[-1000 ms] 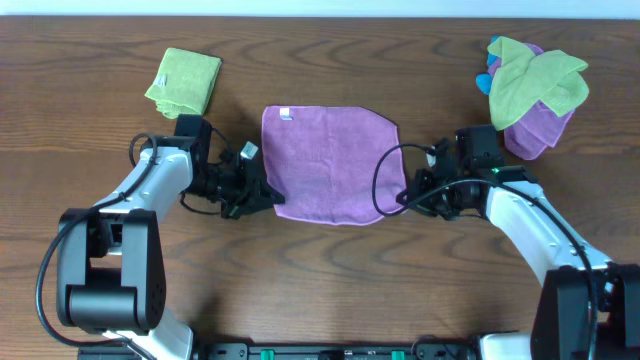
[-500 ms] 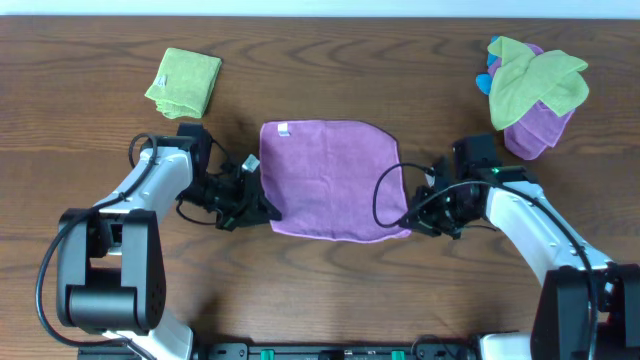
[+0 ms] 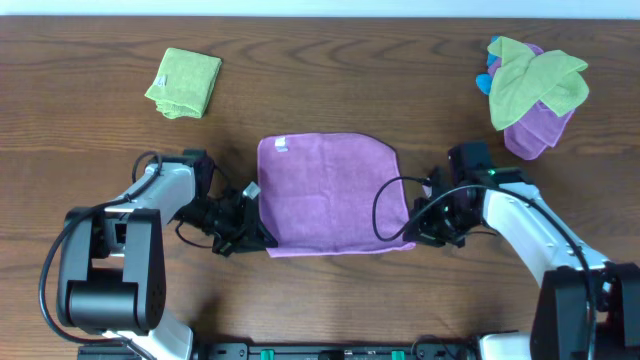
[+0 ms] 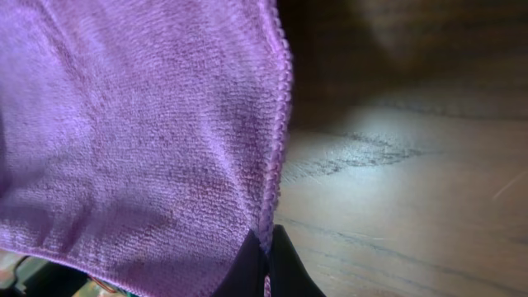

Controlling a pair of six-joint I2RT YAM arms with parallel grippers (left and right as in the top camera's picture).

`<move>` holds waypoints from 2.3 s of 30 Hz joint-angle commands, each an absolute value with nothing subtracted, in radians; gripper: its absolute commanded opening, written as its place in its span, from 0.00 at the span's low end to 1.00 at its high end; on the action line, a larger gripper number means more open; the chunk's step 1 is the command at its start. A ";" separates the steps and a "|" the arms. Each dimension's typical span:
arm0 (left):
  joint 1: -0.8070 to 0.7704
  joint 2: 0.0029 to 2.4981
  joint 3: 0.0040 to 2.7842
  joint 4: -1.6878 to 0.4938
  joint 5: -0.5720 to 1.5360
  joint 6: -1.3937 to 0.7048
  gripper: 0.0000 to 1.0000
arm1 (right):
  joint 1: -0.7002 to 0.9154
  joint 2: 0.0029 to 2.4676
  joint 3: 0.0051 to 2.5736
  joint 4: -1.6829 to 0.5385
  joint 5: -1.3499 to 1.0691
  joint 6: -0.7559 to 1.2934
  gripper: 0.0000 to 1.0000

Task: Fold the cloth
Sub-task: 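Grasp the near corners of the purple cloth with both grippers, then lift the near edge with both grippers and fold it toward the far edge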

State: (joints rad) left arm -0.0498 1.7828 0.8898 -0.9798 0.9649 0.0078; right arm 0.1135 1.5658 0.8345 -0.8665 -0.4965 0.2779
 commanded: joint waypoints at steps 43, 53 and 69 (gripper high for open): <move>-0.051 1.967 1.497 0.230 0.900 -0.940 0.06 | 0.129 1.852 1.543 -0.283 -0.198 0.253 0.01; -0.036 2.016 1.633 0.179 0.973 -0.913 0.06 | 0.090 1.852 1.615 -0.353 -0.217 0.193 0.01; -0.025 2.015 1.633 -0.697 1.056 -0.246 0.06 | 0.094 1.852 1.611 -0.839 -0.346 0.061 0.01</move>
